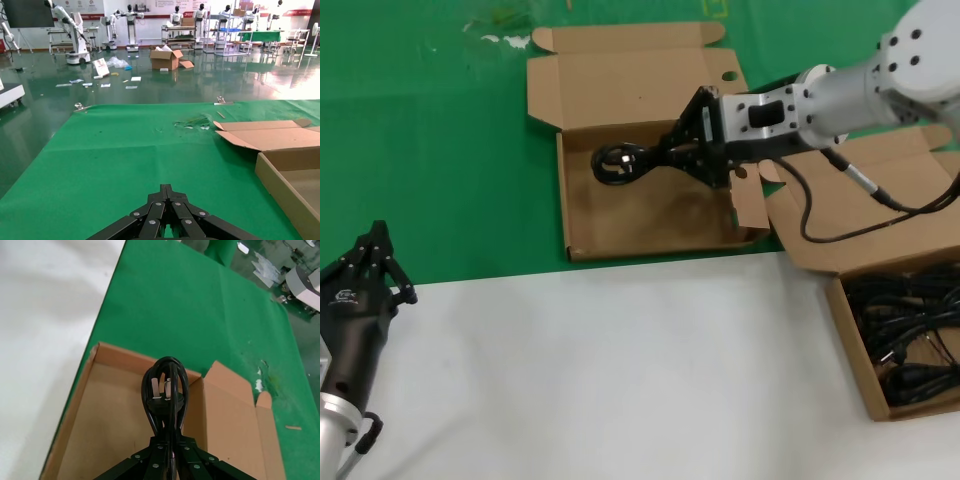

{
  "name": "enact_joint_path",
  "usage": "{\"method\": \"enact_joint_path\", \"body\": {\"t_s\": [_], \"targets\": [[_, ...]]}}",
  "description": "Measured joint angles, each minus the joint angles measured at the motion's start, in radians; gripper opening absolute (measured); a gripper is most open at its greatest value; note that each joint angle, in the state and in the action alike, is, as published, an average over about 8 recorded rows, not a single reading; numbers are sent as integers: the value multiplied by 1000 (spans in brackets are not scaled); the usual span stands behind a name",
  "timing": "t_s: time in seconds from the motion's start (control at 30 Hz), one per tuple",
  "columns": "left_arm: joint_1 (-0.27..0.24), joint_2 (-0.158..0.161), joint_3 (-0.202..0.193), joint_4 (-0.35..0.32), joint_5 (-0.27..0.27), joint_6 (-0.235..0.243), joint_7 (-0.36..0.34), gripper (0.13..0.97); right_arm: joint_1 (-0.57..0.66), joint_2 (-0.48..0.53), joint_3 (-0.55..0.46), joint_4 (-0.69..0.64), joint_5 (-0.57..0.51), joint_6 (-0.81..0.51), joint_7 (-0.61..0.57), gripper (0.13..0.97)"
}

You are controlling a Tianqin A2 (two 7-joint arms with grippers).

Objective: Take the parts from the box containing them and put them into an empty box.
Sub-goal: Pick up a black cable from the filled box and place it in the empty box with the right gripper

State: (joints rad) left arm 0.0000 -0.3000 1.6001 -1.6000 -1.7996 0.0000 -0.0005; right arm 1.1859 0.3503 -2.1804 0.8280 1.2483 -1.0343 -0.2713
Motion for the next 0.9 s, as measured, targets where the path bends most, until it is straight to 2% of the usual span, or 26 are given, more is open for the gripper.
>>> {"method": "enact_joint_path", "body": {"t_s": [0.27,0.53,0.73,0.9], "targets": [[0,0,0,0,0,0,0,140,16,-56,6,-164,30,68,-170,148],[0,0,0,0,0,0,0,140,8,-74,23,-235,67,105,-287,159],[0,0,0,0,0,0,0,140,-10,-65,32,-214,74,127,-274,178],[0,0,0,0,0,0,0,140,-51,-27,47,-104,79,138,-195,238]]}}
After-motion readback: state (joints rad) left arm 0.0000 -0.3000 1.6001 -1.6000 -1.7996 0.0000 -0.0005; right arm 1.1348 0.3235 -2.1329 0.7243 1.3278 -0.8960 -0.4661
